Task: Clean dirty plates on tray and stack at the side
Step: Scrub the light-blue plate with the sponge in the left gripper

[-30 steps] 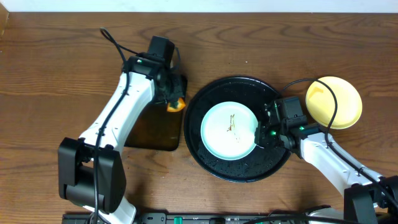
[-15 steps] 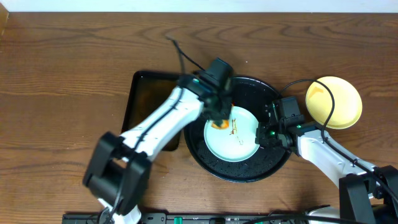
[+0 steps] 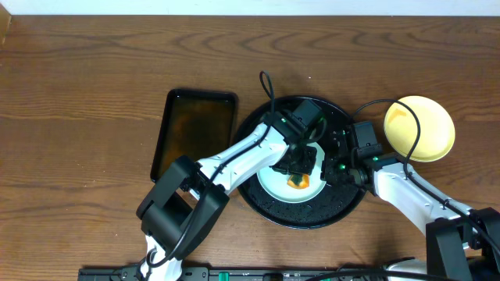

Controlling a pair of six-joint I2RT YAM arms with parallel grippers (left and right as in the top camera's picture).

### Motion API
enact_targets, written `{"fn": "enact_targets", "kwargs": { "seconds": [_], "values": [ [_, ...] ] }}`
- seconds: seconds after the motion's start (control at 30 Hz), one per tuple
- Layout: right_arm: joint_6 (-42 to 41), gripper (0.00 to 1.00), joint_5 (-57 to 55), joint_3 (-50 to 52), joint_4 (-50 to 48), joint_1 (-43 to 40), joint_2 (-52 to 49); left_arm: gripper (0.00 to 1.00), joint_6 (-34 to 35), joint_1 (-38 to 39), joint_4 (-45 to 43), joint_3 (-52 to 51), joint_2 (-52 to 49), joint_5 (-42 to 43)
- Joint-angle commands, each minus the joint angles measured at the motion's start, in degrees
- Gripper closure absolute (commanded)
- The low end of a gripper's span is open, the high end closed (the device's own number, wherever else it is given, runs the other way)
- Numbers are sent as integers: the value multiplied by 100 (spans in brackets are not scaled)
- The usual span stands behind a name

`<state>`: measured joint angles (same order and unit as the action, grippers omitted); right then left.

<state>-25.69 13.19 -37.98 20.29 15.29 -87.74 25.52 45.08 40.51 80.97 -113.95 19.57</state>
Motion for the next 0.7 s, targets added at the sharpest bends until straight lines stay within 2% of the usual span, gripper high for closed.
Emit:
{"fn": "enact_targets", "kwargs": {
  "seconds": [0.0, 0.43, 0.67],
  "values": [
    [-66, 99, -116, -9, 11, 33, -114, 92, 33, 76, 37, -24, -17, 232],
    [-63, 99, -116, -9, 31, 33, -114, 92, 181, 317, 44, -31, -293, 223],
    [-63, 99, -116, -9, 103, 33, -114, 92, 179, 310, -11, -31, -420, -378]
  ]
}}
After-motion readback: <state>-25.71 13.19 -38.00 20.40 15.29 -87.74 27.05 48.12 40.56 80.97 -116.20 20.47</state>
